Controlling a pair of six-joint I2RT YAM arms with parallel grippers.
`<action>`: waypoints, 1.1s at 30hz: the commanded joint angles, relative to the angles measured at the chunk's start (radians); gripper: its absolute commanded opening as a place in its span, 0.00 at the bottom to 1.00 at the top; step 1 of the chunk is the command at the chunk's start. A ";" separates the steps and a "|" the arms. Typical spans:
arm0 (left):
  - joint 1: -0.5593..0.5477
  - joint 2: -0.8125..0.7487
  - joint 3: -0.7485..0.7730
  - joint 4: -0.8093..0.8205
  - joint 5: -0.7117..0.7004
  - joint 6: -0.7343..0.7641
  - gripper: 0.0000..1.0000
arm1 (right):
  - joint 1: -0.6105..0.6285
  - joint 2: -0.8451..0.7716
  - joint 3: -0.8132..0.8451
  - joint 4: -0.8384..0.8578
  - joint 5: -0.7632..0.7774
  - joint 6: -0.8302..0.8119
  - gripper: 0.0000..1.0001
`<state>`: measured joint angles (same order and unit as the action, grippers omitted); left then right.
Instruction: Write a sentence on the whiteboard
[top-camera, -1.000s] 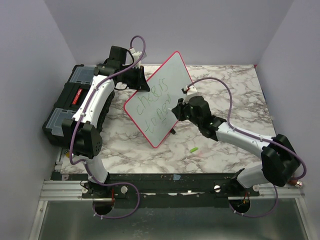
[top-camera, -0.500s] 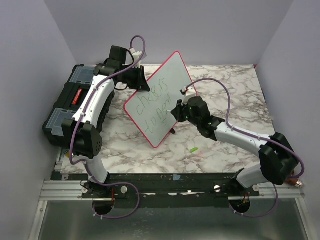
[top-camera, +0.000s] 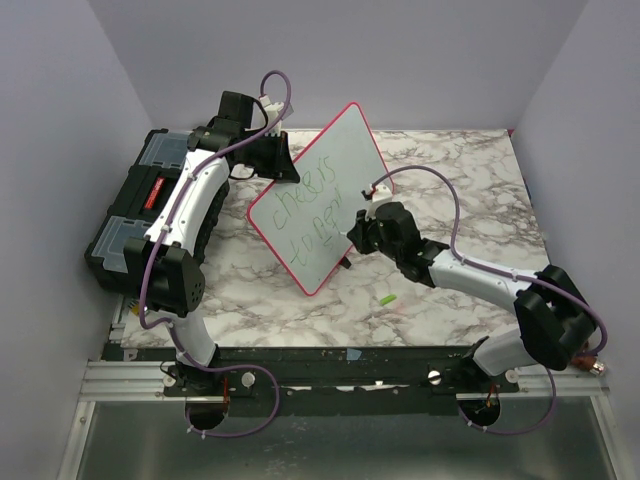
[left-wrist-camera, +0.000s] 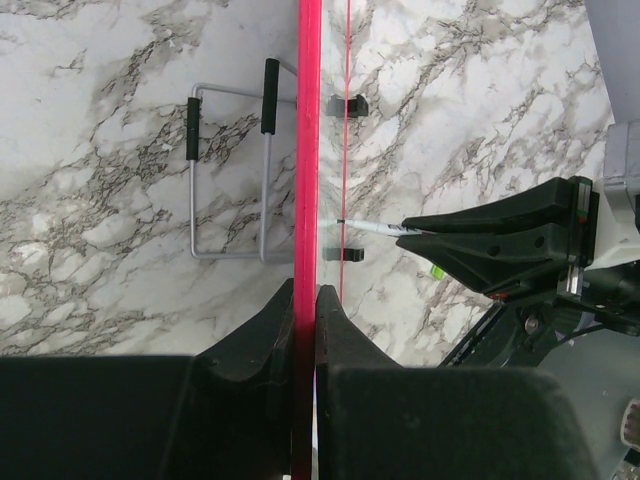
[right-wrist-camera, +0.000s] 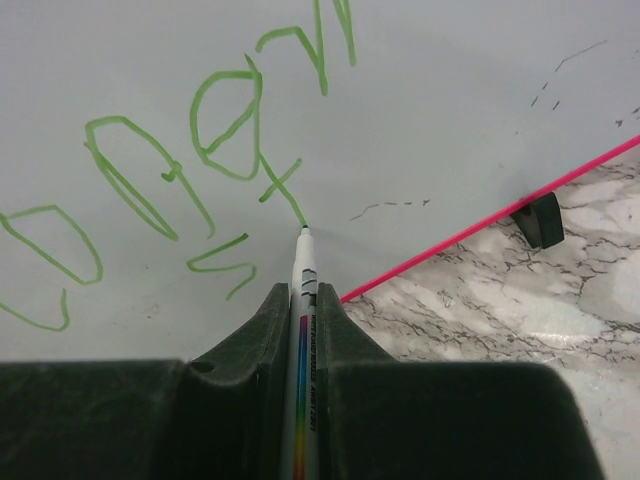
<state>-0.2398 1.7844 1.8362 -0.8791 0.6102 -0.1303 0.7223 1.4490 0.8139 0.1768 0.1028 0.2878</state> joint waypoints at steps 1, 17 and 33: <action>0.002 0.010 0.024 0.005 -0.084 0.088 0.00 | 0.001 -0.010 -0.032 -0.017 -0.008 0.014 0.01; 0.002 0.007 0.020 0.005 -0.083 0.087 0.00 | 0.001 0.040 0.078 -0.050 0.081 -0.016 0.01; 0.001 -0.001 0.010 0.005 -0.090 0.090 0.00 | 0.001 -0.034 0.095 -0.103 0.133 -0.035 0.01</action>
<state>-0.2398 1.7844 1.8370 -0.8806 0.6102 -0.1303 0.7223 1.4693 0.9077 0.0902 0.1959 0.2607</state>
